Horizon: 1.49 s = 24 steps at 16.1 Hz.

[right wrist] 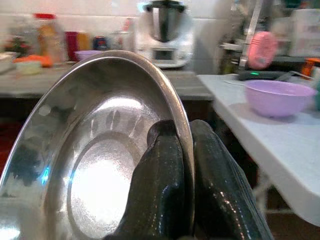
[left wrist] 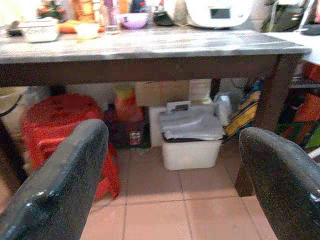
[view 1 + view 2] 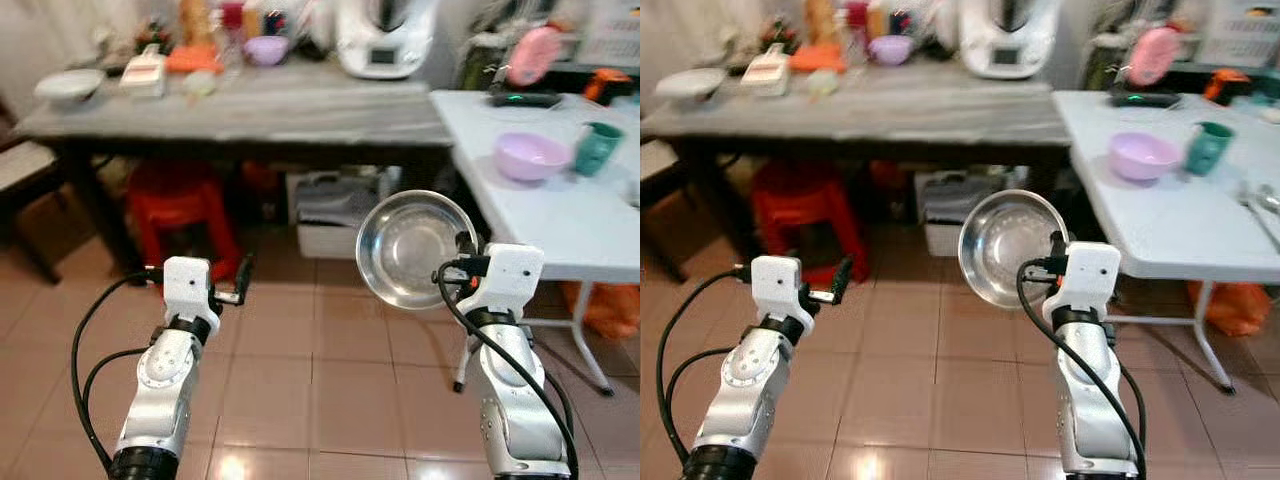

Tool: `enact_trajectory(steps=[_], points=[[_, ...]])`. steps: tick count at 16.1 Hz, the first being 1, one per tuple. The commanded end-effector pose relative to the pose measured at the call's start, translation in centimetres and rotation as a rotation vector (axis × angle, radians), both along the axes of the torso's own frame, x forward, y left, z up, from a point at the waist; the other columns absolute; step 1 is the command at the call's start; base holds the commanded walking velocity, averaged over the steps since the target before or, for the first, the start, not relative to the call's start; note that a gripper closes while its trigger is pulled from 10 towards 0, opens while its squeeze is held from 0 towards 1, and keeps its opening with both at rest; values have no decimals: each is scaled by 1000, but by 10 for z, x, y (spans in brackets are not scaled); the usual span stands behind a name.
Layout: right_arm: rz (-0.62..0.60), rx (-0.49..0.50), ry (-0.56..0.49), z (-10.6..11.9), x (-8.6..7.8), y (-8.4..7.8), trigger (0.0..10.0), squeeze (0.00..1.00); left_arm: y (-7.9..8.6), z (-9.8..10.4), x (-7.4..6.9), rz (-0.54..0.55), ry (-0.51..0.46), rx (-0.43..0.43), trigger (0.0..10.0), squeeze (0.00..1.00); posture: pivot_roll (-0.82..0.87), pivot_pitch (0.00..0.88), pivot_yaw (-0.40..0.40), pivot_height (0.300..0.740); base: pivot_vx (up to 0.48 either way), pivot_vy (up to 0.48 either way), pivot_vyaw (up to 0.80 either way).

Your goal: Setting the table

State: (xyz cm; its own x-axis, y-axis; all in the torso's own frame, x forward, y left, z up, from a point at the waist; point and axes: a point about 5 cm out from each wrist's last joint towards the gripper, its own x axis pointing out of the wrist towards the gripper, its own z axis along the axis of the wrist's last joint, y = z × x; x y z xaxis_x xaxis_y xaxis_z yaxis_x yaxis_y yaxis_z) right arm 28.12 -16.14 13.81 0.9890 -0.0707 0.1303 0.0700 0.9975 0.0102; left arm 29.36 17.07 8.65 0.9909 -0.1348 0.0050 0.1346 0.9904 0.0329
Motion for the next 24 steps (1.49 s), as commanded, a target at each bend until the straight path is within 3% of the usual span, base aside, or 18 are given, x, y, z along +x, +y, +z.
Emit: enact_trajectory(steps=[1,7,24], points=[[6,-2,-52,11,1,1,10000,0,-3,3,1,-15,-19,-9,10000,0,4,0,13,740,270,0,663],[12,-2,-61,13,4,1,10000,0,-8,4,2,-46,-28,-27,10000,0,5,0,11,740,374,0,632],[29,16,-63,12,4,6,10000,0,-11,5,2,-64,-33,-31,10000,0,11,0,19,740,472,0,0]])
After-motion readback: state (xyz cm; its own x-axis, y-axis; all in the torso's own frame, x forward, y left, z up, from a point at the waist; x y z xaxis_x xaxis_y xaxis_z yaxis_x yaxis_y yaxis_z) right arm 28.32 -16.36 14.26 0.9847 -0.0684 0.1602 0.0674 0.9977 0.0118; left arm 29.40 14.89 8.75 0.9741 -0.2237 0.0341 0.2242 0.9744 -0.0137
